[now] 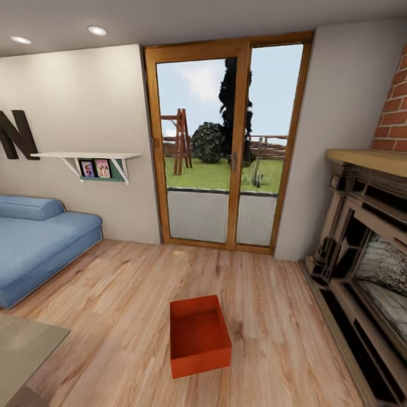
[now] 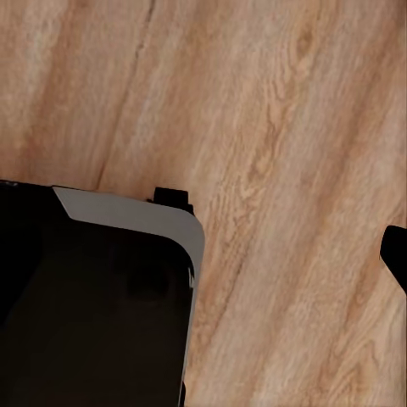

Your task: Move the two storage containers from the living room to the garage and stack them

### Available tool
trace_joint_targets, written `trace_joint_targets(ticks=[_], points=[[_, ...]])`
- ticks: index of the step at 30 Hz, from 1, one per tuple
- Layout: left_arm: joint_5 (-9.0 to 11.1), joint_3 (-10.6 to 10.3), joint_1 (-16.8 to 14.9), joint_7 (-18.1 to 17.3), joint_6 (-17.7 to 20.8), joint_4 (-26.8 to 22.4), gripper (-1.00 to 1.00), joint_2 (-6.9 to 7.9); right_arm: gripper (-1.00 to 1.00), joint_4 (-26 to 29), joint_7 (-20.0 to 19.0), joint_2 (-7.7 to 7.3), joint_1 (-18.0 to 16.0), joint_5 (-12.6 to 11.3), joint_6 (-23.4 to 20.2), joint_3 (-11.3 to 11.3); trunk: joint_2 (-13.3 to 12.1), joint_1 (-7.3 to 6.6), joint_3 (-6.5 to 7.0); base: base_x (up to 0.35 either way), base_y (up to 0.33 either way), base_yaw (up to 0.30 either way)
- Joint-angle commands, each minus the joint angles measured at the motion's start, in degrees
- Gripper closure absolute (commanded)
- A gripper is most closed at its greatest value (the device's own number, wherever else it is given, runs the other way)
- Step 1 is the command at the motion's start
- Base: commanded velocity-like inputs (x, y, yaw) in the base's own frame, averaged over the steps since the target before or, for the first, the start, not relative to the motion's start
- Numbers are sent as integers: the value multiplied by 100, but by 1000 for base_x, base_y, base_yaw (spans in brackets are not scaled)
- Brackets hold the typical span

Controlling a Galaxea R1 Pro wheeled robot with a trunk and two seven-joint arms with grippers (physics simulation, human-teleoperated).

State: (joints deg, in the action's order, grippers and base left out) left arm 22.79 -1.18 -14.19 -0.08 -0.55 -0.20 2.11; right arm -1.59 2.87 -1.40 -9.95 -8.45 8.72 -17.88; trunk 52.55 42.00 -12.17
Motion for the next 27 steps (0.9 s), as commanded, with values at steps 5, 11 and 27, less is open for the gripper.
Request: trace_joint_targets(ticks=[5,11,27], points=[[32,-14,-5,-1,-6,3,-100,0,-100,-17,3,0,-7,-60,39,-49,5,3,-8,259,-85,269],[32,-14,-5,-1,-6,3,-100,0,-100,-17,3,0,-7,-60,42,-49,5,3,-8,244,-143,269],[41,-14,-5,-1,-6,3,-100,0,-100,-17,3,0,-7,-60,40,-49,5,3,-8,213,-187,269]])
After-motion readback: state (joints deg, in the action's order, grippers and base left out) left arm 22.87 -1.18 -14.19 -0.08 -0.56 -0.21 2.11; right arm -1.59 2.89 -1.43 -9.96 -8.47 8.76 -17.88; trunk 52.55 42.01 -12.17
